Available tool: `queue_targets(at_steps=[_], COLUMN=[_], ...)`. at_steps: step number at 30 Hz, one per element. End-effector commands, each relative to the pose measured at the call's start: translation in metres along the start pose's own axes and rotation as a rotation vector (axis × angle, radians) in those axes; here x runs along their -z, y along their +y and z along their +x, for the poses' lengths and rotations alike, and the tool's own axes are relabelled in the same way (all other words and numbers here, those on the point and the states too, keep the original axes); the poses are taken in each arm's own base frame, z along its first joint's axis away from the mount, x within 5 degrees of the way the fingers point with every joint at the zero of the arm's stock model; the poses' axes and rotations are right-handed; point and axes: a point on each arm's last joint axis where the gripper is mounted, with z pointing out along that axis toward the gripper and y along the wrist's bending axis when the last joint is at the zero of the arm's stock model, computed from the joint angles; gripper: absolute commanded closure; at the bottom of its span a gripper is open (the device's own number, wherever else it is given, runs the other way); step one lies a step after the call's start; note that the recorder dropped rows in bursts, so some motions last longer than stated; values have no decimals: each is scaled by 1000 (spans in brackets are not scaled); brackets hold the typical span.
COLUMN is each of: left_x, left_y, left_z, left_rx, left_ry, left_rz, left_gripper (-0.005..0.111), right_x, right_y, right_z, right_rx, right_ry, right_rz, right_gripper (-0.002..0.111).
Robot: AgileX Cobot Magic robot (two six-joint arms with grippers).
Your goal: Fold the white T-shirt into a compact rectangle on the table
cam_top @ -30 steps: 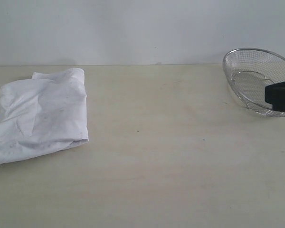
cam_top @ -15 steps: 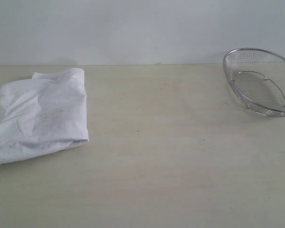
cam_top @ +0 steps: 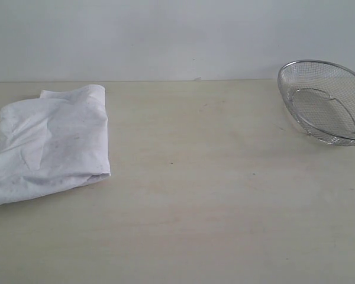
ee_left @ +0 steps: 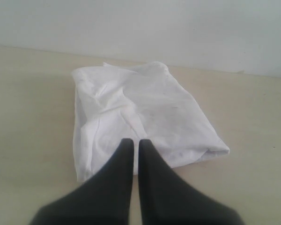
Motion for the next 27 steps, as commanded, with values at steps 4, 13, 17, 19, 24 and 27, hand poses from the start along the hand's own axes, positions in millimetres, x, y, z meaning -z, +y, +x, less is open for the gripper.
queue_targets(at_steps=[4,13,17,19,24,27], left_x=[0,0,0,0,0,0], left_y=[0,0,0,0,0,0], left_z=[0,0,0,0,0,0], left_rx=[6,6,6,6,6,6], left_ry=[-3,-3,-3,-3,-3,-3], left_rz=[-4,-4,-4,-4,-4,-4], left_gripper=[102,102,102,102,102,102], right_x=[3,5,7,7,7,7], right_y=[0,0,-1,-2,-4,-4], right_z=[11,24,28,29,29,28], right_rx=[39,23,-43,-129,-144,-143], right_ry=[94,246,291,296,293,288], right_rz=[2,-6,19,44,64,64], right_gripper=[108,108,108,108,108,108])
